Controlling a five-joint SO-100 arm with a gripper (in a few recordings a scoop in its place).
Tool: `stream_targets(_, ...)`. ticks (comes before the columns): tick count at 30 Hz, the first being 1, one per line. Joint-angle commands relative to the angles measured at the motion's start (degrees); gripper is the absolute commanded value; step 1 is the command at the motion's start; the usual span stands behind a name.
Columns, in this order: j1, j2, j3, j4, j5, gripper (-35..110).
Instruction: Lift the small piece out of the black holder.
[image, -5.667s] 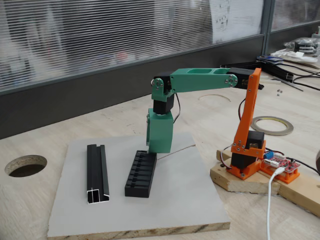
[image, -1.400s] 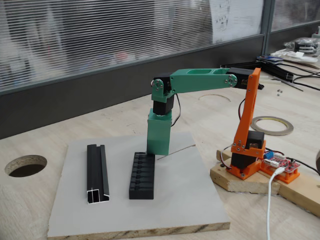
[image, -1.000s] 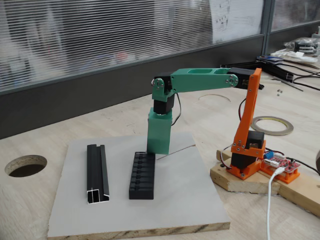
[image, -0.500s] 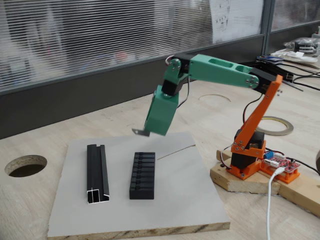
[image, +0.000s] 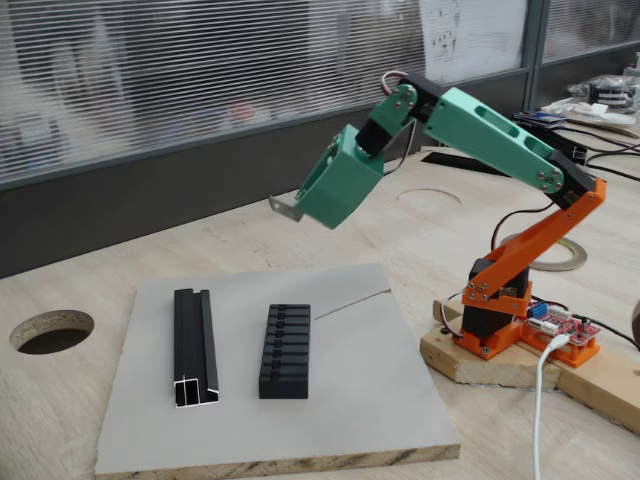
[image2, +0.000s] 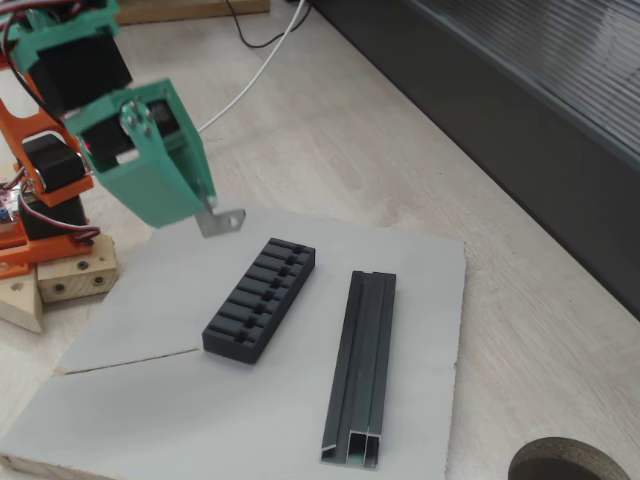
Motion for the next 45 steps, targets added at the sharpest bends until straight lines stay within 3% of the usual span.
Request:
stream_targets(1, 0.4, 4.0, -1.1, -0.1, 0.1, 5)
stream_targets(45, 0.4, 4.2, -0.2, 0.0, 0.4, 5)
